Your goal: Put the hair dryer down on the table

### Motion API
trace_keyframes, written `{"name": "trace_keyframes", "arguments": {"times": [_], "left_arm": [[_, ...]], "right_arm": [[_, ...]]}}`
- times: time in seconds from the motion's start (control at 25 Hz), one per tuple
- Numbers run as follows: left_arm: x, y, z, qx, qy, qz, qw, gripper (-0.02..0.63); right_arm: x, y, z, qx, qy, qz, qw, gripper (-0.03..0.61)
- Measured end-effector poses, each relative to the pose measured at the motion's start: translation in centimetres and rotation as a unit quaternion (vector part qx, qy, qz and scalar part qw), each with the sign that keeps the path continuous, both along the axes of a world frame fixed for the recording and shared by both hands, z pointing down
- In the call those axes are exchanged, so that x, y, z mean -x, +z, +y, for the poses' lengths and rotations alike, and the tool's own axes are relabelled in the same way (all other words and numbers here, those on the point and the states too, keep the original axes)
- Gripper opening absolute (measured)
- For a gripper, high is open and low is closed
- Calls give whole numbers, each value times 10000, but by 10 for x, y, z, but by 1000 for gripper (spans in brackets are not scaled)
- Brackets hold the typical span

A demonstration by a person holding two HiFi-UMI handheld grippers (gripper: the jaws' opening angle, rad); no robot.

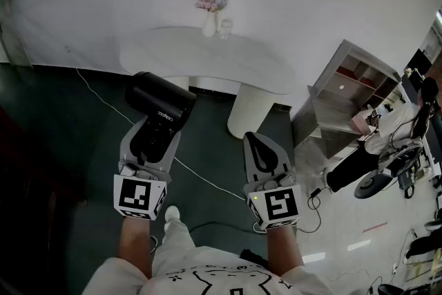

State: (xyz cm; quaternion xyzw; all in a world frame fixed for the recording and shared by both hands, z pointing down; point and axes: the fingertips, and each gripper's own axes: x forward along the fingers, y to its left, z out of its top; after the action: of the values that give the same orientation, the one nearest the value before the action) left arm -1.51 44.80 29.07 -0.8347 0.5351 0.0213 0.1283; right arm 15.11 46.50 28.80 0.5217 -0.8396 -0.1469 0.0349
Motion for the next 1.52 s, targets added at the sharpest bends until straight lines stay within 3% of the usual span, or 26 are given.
{"name": "trace_keyframes", "arguments": {"times": [0.28, 1.04, 1.52], "left_arm": [[8, -7, -9, -108, 36, -117, 9999, 265], [63, -10, -221, -34, 357, -22, 9994, 265], [90, 10, -282, 191, 251, 140, 9994, 265]], "right_arm": [[-2, -1, -9, 35, 131, -176, 9998, 0], [40, -5, -207, 81, 680, -117, 9976, 0], [55, 13, -269, 236, 701, -41, 9973, 0]]}}
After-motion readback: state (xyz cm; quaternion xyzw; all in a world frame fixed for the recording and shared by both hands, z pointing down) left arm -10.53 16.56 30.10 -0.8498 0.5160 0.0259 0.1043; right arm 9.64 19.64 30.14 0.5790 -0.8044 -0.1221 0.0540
